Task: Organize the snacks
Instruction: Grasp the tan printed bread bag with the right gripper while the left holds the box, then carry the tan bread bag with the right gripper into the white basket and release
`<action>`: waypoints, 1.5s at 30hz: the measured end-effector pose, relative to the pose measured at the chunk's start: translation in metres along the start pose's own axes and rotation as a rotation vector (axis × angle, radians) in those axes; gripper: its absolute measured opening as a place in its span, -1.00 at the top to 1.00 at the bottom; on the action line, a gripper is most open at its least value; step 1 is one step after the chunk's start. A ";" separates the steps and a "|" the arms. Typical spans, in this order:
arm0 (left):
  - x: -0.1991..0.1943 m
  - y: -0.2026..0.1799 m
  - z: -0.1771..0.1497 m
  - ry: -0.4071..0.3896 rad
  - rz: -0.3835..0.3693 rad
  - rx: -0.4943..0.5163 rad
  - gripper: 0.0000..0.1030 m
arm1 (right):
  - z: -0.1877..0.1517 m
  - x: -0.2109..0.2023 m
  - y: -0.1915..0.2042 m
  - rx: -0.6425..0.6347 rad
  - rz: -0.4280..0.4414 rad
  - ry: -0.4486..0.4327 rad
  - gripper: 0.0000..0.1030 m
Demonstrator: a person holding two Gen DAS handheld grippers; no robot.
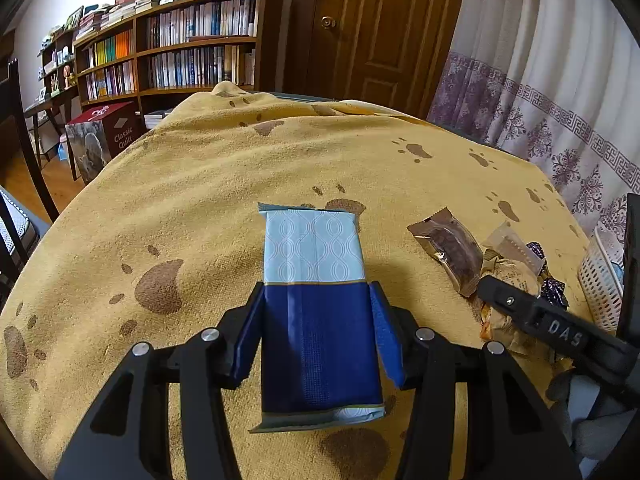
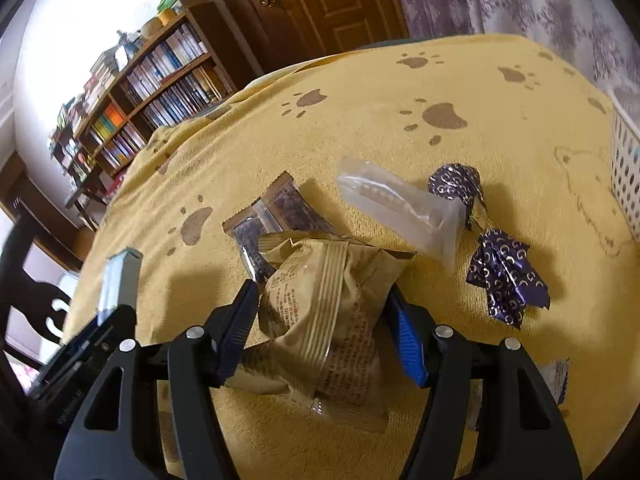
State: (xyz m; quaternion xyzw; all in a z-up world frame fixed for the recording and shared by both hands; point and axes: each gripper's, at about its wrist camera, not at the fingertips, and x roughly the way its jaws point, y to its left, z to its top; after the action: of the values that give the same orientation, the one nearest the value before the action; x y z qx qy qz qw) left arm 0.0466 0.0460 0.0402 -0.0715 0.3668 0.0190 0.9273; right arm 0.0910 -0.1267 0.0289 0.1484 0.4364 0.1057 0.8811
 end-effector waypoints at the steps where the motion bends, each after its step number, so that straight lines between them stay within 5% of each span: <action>1: 0.000 0.000 0.000 0.000 0.000 0.001 0.01 | -0.001 0.000 0.003 -0.021 -0.011 -0.003 -0.24; 11: 0.002 -0.002 -0.002 0.007 0.000 0.006 0.01 | -0.016 -0.012 0.020 -0.165 -0.053 -0.042 -0.06; 45: -0.007 -0.010 -0.005 -0.023 -0.002 0.036 0.01 | -0.034 -0.093 0.010 -0.127 0.001 -0.160 -0.06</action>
State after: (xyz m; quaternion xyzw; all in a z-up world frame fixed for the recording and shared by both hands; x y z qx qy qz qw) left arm 0.0392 0.0351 0.0426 -0.0548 0.3562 0.0123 0.9327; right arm 0.0073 -0.1411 0.0818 0.1004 0.3569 0.1215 0.9208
